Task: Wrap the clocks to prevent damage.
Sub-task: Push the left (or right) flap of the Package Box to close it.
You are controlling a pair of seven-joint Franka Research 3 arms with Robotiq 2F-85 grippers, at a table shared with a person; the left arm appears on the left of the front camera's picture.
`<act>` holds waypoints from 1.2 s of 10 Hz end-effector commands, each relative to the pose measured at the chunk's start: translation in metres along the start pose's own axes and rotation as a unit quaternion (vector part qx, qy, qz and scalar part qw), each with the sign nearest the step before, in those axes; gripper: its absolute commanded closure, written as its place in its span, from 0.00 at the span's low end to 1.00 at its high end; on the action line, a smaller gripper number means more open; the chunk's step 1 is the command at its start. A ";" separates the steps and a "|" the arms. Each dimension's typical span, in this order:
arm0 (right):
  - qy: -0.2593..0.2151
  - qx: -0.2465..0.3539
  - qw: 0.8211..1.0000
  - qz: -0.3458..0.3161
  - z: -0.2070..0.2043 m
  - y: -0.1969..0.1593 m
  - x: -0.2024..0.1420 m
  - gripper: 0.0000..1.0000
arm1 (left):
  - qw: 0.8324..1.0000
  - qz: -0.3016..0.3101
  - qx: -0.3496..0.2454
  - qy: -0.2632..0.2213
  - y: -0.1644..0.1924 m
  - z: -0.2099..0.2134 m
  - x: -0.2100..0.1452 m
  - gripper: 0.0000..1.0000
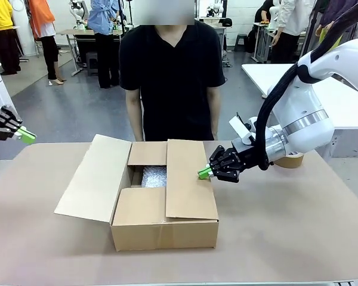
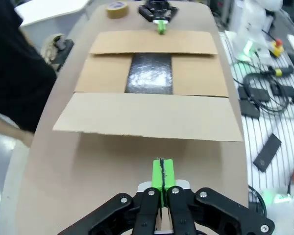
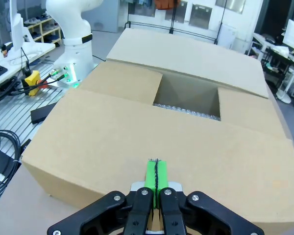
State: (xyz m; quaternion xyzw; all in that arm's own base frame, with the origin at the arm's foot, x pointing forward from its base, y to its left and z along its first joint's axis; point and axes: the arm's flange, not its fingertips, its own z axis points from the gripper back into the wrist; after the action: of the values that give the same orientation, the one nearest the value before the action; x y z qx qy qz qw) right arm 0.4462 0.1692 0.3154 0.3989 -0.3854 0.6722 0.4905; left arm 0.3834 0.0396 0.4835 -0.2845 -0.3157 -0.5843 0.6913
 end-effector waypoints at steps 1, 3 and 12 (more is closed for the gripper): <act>0.004 0.000 1.000 -0.002 -0.002 0.000 -0.003 0.99 | 1.000 0.014 0.009 -0.010 0.008 -0.015 -0.021 1.00; 0.004 0.000 1.000 -0.002 -0.002 0.000 -0.003 0.99 | 1.000 0.019 0.008 -0.010 -0.001 -0.007 -0.020 1.00; 0.004 0.000 1.000 -0.002 -0.002 0.000 -0.003 0.99 | 0.994 -0.047 0.016 -0.101 0.021 -0.073 -0.106 1.00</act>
State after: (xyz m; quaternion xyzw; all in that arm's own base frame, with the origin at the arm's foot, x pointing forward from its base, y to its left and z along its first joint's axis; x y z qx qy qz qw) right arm 0.4462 0.1691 0.3154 0.3989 -0.3854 0.6722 0.4905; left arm 0.3927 0.0509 0.3857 -0.3047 -0.3779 -0.5721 0.6611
